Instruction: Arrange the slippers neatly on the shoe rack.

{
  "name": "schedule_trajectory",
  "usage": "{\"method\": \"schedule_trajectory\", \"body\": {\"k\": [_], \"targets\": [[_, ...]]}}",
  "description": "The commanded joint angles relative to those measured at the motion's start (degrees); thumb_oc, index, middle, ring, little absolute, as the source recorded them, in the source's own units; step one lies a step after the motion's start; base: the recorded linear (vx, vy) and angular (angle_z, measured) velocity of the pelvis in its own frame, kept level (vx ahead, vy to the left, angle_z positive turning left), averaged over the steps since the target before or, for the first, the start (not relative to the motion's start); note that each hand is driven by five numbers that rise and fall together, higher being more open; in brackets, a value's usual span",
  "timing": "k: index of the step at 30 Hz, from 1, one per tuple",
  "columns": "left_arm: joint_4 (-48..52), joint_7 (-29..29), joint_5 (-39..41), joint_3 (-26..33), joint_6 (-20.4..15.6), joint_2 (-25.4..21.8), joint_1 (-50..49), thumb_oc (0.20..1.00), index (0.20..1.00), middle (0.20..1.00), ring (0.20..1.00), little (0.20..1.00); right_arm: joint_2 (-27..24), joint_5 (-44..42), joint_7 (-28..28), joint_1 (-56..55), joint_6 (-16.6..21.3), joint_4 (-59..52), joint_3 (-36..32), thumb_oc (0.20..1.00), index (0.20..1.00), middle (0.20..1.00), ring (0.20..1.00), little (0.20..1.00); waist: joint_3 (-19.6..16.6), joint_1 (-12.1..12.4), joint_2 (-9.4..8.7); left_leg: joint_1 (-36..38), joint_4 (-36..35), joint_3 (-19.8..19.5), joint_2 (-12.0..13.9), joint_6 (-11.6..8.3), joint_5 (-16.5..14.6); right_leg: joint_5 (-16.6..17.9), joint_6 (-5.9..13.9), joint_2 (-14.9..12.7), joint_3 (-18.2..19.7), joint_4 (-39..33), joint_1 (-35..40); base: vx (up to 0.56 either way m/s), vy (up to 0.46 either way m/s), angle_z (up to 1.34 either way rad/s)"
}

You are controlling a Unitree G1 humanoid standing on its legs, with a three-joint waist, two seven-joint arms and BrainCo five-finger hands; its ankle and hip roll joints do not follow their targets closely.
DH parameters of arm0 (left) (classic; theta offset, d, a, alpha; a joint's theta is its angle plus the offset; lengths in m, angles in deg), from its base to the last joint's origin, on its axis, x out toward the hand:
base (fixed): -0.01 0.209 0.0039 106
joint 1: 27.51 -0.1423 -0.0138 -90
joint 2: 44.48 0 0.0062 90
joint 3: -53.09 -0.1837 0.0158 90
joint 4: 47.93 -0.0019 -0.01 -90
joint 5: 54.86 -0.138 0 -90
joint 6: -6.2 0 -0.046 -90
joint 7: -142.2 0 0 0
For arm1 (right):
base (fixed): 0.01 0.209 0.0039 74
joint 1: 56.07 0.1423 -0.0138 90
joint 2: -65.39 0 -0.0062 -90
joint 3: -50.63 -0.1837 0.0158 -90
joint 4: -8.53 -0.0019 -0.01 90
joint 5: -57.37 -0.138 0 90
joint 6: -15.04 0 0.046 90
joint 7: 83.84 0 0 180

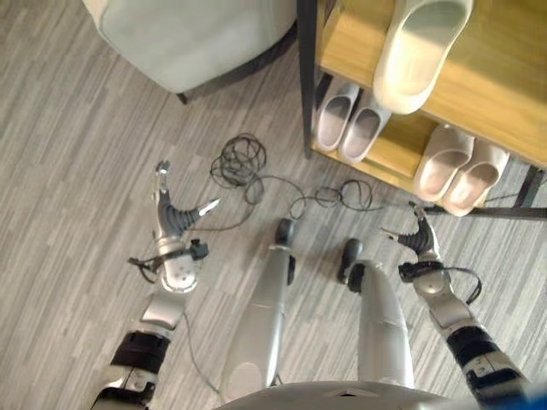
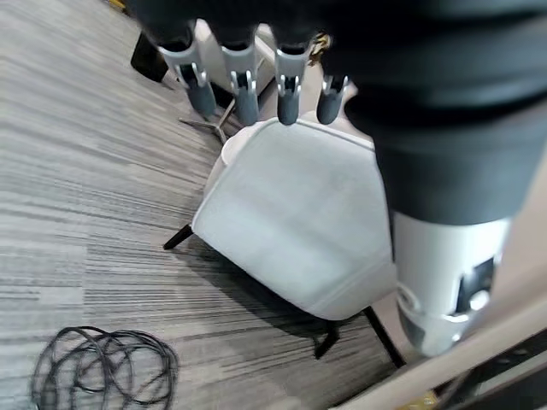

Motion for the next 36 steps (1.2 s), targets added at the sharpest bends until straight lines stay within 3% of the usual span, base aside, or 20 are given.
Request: {"method": "schedule_trajectory", "body": {"k": [1, 9, 11, 13, 15, 22, 36], "targets": [[5.9, -3.3, 0.0, 0.8, -3.3, -2.8, -1.9, 1.0, 1.0, 1.0, 1.0, 1.0, -3.5, 1.8, -2.5, -4.0, 1.8, -3.0, -1.3, 1.0, 1.0, 1.0, 1.0, 1.0, -2.1, -0.6, 1.31, 4.6, -6.6, -0.4, 1.8, -0.7, -0.3, 2.7, 3.09, 0.3, 1.6, -10.8, 7.6, 0.06, -0.029, 0.07], [9.8, -10.5, -0.3, -2.7, -6.2, -6.7, -4.6, 1.0, 1.0, 1.0, 1.0, 1.0, -3.5, 3.4, -7.4, -11.4, 2.5, -1.8, -0.8, 1.0, 1.0, 1.0, 1.0, 1.0, -4.3, -1.6, 0.98, 18.8, -13.6, -0.4, 1.9, -0.89, 0.6, 3.1, 3.65, 1.3, 0.6, -17.3, 21.5, 0.06, -0.014, 0.02], [10.8, -13.2, 5.7, -3.0, -6.8, -5.0, -5.7, 1.0, 1.0, 1.0, 1.0, 1.0, -2.9, 3.8, -8.4, -13.7, 2.2, -2.0, -0.5, 1.0, 1.0, 1.0, 1.0, 1.0, -4.9, -1.7, 0.75, 22.0, -14.4, -0.5, 2.0, -0.91, 0.1, 2.7, 3.73, 1.5, 0.4, -18.1, 24.7, 0.09, -0.035, -0.01], [11.5, -14.5, 6.0, -3.6, -7.2, -5.5, -6.0, 1.0, 1.0, 1.0, 1.0, 1.0, -2.7, 3.9, -8.7, -13.8, 2.2, -1.3, -0.7, 1.0, 1.0, 1.0, 1.0, 1.0, -5.2, -2.0, 0.75, 23.6, -15.5, -0.4, 2.1, -0.9, 0.6, 3.2, 3.85, 1.6, 0.3, -19.3, 26.3, 0.08, -0.025, 0.03], [13.9, -21.1, 10.4, -6.8, -7.8, -6.4, -7.3, 1.0, 1.0, 1.0, 1.0, 1.0, -1.3, 5.0, -9.8, -16.2, 1.5, 1.4, -0.9, 1.0, 1.0, 1.0, 1.0, 1.0, -7.1, -2.7, 0.74, 28.4, -17.6, -0.1, 2.8, -0.92, 0.3, 3.1, 4.06, 2.0, 0.3, -21.1, 30.7, 0.13, -0.038, 0.0], [18.0, -32.3, 19.7, -11.6, -6.6, -9.0, -13.1, 1.0, 1.0, 1.0, 1.0, 1.0, 1.3, 5.3, -11.9, -19.9, 0.6, 4.8, -0.9, 1.0, 1.0, 1.0, 1.0, 1.0, -9.8, -3.3, 1.72, 36.3, -21.6, 0.3, 3.0, -0.9, -0.1, 2.8, 4.33, 2.8, 0.3, -24.7, 37.7, 0.09, -0.052, -0.05], [17.4, -42.5, 16.4, -22.5, -2.5, -9.6, -11.8, 1.0, 1.0, 1.0, 1.0, 1.0, 1.6, 1.9, -14.9, -21.9, -0.9, 1.8, 0.4, 1.0, 1.0, 1.0, 1.0, 1.0, -13.2, -6.3, 4.18, 43.8, -25.6, 2.6, 3.7, -1.5, 0.9, 4.1, 4.33, 4.1, 2.4, -30.3, 44.2, 0.0, -0.04, -0.07]]}}
